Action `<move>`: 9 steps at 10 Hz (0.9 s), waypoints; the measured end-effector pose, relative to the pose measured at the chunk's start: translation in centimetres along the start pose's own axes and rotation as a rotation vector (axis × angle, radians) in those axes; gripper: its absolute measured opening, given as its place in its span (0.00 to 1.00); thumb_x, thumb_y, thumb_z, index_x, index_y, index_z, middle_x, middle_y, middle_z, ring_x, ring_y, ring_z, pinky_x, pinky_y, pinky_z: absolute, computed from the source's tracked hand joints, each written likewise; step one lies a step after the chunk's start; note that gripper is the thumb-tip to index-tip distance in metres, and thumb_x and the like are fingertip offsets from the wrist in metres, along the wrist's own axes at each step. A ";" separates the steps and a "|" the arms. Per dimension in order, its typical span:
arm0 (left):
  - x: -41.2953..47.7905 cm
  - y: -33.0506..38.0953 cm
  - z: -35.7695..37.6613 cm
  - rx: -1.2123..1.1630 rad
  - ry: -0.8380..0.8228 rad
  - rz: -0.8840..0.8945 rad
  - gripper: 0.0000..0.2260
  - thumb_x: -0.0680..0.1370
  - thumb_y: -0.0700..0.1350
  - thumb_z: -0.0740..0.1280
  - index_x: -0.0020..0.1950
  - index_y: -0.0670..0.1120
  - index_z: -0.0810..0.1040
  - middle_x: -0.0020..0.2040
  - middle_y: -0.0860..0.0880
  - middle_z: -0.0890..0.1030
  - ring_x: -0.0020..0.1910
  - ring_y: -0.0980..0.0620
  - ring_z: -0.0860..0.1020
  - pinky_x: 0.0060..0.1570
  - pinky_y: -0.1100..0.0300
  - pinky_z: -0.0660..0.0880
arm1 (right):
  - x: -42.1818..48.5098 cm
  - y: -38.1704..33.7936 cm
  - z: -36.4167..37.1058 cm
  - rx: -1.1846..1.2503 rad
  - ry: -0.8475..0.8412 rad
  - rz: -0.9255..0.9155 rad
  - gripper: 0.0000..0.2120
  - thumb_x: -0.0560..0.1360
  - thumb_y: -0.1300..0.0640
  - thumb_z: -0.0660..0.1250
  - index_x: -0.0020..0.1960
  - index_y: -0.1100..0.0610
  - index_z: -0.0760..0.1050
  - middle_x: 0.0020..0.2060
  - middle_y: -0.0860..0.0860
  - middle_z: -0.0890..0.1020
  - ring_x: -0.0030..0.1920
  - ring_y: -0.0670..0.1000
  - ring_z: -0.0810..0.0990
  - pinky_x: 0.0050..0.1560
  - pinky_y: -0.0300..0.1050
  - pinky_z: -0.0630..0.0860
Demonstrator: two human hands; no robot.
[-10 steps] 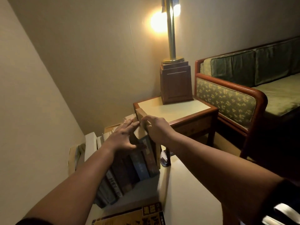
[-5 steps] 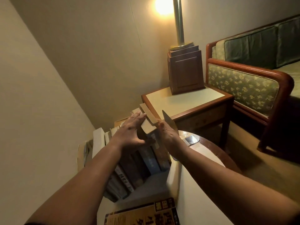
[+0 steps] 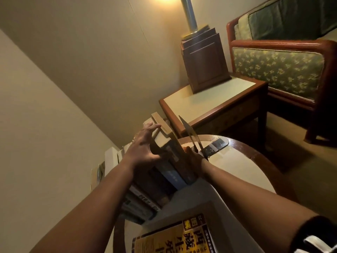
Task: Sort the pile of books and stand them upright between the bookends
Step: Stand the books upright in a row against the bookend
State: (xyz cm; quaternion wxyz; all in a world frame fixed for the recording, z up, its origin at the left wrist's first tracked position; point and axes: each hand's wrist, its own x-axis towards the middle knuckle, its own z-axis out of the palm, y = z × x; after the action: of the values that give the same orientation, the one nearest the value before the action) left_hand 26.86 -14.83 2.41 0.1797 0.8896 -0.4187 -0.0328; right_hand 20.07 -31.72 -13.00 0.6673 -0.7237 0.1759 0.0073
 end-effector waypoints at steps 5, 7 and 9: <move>1.7 1.1 0.8 0.088 0.017 0.131 0.42 0.64 0.67 0.68 0.75 0.63 0.53 0.80 0.48 0.56 0.77 0.42 0.58 0.70 0.36 0.64 | -2.5 0.6 -1.7 0.266 -0.065 0.028 0.17 0.78 0.41 0.66 0.59 0.53 0.76 0.51 0.56 0.82 0.52 0.54 0.83 0.63 0.54 0.77; 1.4 1.0 1.0 0.064 0.065 0.133 0.40 0.64 0.66 0.69 0.73 0.61 0.57 0.78 0.47 0.60 0.76 0.42 0.61 0.67 0.40 0.68 | 1.7 1.0 -2.6 0.033 -0.144 -0.078 0.28 0.75 0.36 0.58 0.68 0.50 0.68 0.65 0.54 0.73 0.64 0.56 0.73 0.67 0.61 0.71; 1.5 1.0 0.8 0.018 0.103 0.142 0.41 0.63 0.63 0.69 0.74 0.53 0.64 0.77 0.46 0.63 0.75 0.44 0.62 0.65 0.44 0.69 | -2.1 -3.9 -1.3 0.206 -0.076 -0.108 0.15 0.85 0.51 0.52 0.66 0.56 0.69 0.45 0.50 0.75 0.50 0.48 0.74 0.49 0.33 0.73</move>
State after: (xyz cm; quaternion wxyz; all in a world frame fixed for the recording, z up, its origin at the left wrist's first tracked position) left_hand 26.98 -16.80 2.11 0.1947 0.8599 -0.4710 0.0296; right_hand 18.88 -32.33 -8.58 0.7436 -0.6591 0.1111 -0.0192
